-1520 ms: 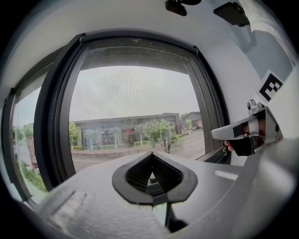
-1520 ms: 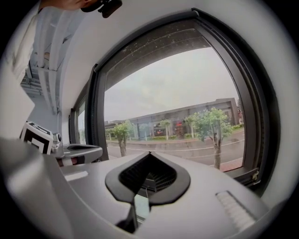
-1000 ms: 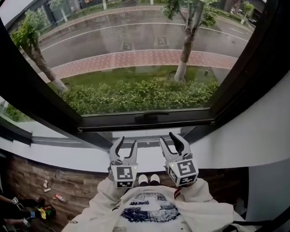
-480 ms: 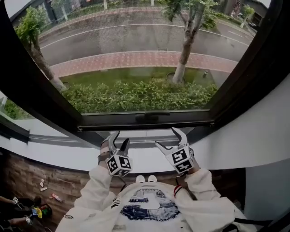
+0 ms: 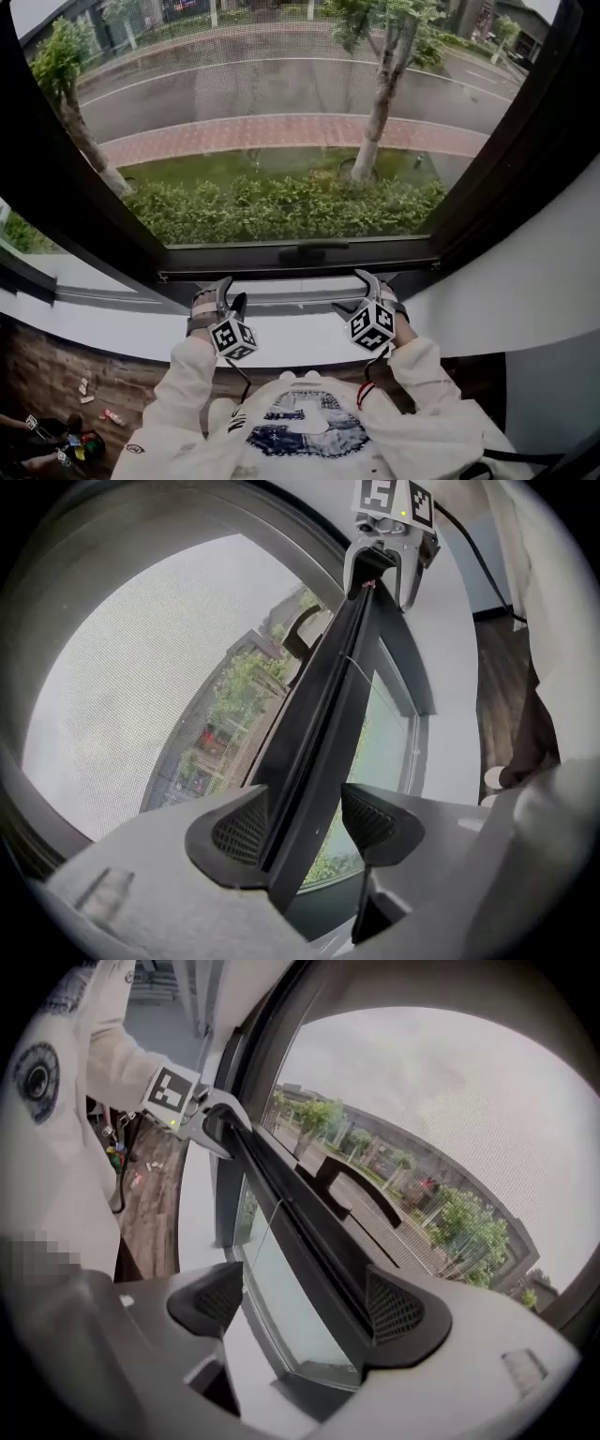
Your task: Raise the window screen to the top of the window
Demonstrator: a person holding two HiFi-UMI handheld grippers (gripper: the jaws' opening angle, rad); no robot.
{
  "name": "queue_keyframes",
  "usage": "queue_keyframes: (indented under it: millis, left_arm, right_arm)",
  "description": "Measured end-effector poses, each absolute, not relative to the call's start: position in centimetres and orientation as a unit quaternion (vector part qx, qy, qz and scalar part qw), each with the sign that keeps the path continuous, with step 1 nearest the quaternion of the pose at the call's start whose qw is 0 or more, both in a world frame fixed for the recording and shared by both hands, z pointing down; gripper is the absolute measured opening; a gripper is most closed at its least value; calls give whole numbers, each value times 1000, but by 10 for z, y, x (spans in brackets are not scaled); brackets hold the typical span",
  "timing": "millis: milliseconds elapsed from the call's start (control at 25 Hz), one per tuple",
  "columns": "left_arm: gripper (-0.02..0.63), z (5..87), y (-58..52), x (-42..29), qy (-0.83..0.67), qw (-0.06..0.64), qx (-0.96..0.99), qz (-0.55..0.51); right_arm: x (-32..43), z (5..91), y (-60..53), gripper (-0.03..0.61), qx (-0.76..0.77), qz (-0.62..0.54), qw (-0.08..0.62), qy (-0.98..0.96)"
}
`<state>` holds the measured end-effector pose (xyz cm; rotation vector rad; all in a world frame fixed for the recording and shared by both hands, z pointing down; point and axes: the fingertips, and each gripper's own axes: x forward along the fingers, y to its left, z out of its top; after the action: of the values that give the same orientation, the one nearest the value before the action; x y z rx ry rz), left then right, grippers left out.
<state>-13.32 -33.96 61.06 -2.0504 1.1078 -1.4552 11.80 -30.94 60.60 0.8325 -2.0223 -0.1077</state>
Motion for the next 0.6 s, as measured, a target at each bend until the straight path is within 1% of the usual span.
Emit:
queue_keyframes:
  millis: [200,360,600]
  left_arm:
    - [253,627,-347,-156,394,188,-709,-554]
    - [253,630,-348,-157,392,201,-700,-563]
    - [253,634,-352,-158,400,217,-687,-566]
  right_arm:
    - [130,623,-314,396,324,-75,500,-799]
    - [136,634,-316,385,317,-89,523,-786]
    - [138,640,-322,371,333,-118,529,-772]
